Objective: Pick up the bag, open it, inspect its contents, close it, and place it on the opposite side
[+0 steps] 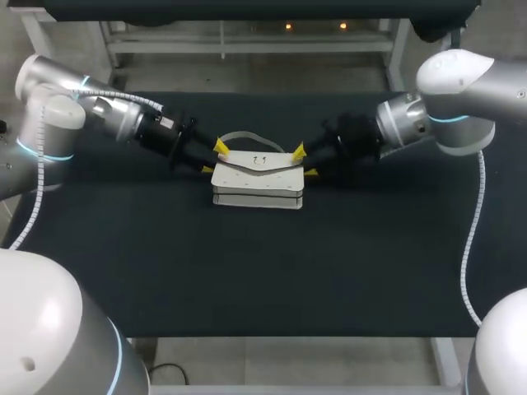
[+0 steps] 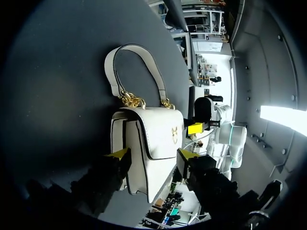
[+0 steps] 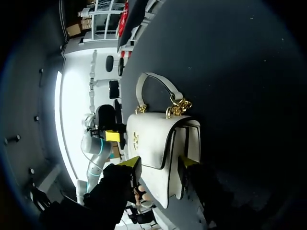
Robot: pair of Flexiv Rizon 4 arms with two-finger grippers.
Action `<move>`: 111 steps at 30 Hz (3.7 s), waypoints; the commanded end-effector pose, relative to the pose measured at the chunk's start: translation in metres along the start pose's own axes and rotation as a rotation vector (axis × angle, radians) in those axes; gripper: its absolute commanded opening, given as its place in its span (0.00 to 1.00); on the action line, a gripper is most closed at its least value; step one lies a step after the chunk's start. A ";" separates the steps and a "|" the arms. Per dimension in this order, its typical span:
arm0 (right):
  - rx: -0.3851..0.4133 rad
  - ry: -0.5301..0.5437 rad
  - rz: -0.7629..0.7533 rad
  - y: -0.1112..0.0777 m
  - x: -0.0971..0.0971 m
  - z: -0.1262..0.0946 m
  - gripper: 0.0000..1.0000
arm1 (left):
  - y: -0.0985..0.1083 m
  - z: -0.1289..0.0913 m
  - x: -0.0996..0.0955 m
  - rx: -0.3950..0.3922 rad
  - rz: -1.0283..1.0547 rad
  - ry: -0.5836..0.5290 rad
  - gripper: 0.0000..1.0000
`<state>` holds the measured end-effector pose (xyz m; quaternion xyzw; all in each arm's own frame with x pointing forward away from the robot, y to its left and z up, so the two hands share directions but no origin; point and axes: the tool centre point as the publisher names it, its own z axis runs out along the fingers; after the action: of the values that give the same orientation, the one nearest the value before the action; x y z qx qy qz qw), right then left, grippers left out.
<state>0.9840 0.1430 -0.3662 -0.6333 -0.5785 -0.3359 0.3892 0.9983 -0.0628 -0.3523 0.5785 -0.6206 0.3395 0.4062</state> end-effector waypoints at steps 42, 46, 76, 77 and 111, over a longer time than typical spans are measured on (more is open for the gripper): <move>-0.078 -0.307 -0.034 -0.003 -0.018 -0.080 1.00 | 0.030 -0.006 -0.009 0.079 -0.092 -0.073 0.00; -0.078 -0.307 -0.034 -0.003 -0.018 -0.080 1.00 | 0.030 -0.006 -0.009 0.079 -0.092 -0.073 0.00; -0.177 -0.611 -0.171 0.039 -0.059 -0.197 1.00 | -0.016 -0.114 -0.057 0.059 0.092 -0.217 0.00; -0.178 -0.609 -0.171 0.040 -0.060 -0.201 1.00 | -0.018 -0.118 -0.059 0.051 0.104 -0.221 0.00; -0.232 -0.748 -0.142 0.057 -0.082 -0.271 1.00 | -0.049 -0.206 -0.100 0.164 0.150 -0.189 0.00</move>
<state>1.0398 -0.1273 -0.3218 -0.7067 -0.6830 -0.1758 0.0570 1.0646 0.1403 -0.3492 0.5961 -0.6750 0.3505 0.2572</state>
